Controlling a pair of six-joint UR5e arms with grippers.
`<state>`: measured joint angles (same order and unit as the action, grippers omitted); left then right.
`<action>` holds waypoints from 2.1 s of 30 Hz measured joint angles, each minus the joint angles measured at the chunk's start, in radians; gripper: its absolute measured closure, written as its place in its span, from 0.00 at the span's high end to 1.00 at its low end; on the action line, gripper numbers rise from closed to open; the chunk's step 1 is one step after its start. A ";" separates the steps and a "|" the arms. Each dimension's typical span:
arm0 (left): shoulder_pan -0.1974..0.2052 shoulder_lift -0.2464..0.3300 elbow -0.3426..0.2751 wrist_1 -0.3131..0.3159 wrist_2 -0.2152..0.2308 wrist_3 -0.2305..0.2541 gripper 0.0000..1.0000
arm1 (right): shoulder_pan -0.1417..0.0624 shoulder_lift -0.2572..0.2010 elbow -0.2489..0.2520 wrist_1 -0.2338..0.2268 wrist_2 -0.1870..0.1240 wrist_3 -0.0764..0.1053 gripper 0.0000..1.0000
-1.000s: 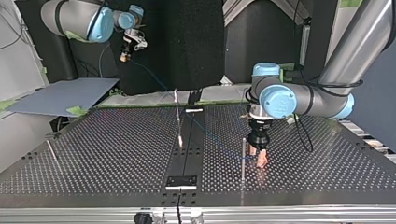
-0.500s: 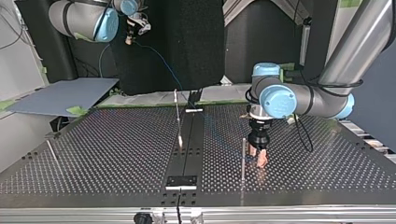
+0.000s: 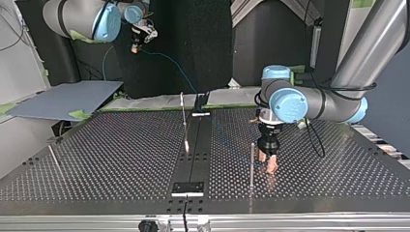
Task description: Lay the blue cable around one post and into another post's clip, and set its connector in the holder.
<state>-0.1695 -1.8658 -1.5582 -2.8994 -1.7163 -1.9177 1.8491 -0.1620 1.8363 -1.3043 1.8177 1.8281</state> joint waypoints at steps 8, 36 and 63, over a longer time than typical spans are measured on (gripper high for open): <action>0.000 0.000 0.000 0.000 0.002 -0.002 1.00 | -0.009 -0.077 -0.010 0.077 -0.049 0.001 0.00; 0.000 0.000 0.000 0.000 0.002 -0.007 1.00 | 0.025 -0.322 -0.010 0.322 -0.205 -0.135 0.00; 0.002 0.000 0.000 0.001 0.002 -0.007 1.00 | 0.036 -0.556 -0.002 0.296 -0.267 -0.162 0.00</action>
<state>-0.1679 -1.8659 -1.5581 -2.8982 -1.7141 -1.9251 1.8848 -0.7177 1.8340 -1.0081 1.5506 1.6665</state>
